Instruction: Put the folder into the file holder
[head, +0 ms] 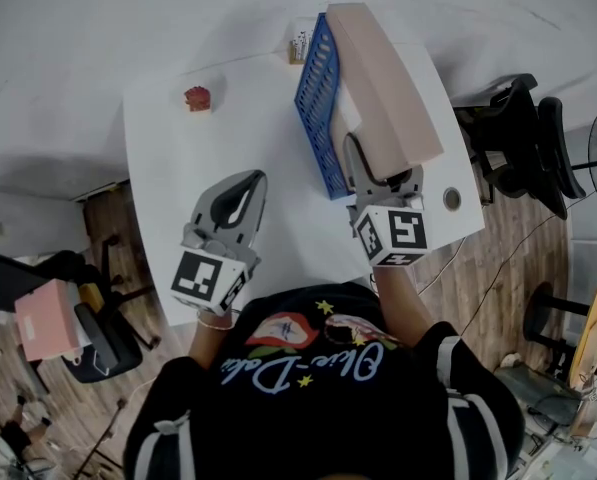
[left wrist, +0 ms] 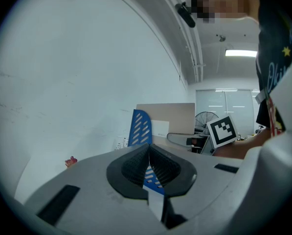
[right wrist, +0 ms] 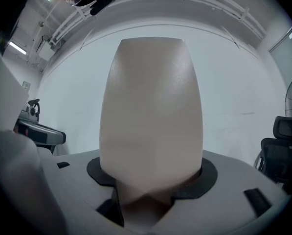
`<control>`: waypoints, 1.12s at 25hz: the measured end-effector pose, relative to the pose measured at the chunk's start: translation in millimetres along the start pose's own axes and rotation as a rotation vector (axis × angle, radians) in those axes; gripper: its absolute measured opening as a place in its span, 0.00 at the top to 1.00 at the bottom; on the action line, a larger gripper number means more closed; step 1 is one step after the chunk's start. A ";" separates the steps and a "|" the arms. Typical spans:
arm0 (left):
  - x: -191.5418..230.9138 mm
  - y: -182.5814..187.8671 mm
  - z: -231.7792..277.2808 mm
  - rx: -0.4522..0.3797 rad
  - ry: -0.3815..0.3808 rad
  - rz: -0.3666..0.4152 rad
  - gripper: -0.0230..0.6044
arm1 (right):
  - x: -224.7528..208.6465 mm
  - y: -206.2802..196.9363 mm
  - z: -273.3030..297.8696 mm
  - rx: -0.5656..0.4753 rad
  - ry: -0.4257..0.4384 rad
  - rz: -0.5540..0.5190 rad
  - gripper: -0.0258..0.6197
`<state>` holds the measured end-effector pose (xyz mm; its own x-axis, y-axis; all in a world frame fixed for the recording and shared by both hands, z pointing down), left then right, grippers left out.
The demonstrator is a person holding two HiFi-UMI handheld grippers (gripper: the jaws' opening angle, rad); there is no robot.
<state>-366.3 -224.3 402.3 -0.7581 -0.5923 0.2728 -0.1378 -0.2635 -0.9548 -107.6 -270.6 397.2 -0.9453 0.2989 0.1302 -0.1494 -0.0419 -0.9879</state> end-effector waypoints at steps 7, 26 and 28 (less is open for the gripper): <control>0.0 -0.6 -1.3 0.001 0.006 -0.016 0.96 | 2.2 -5.3 1.4 0.022 0.008 -0.008 0.56; -11.0 1.2 -4.0 -0.007 -0.022 0.023 0.96 | 0.8 0.0 -10.8 0.045 0.006 -0.024 0.51; -14.2 2.0 -4.9 -0.005 -0.017 0.025 0.96 | -0.2 3.9 -17.8 0.032 0.009 -0.014 0.51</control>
<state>-358.9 -212.7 396.0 -0.7502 -0.6118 0.2508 -0.1222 -0.2444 -0.9619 -102.8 -253.8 391.9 -0.9404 0.3082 0.1434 -0.1722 -0.0682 -0.9827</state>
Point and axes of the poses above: the fingertips, and each gripper's own axes: z forward along the fingers, x to its left, y out of its top, the point moved 10 cm from there along -z, backward along the fingers, and after that the axes turned 6 degrees about -z, right-handed, at the moved point
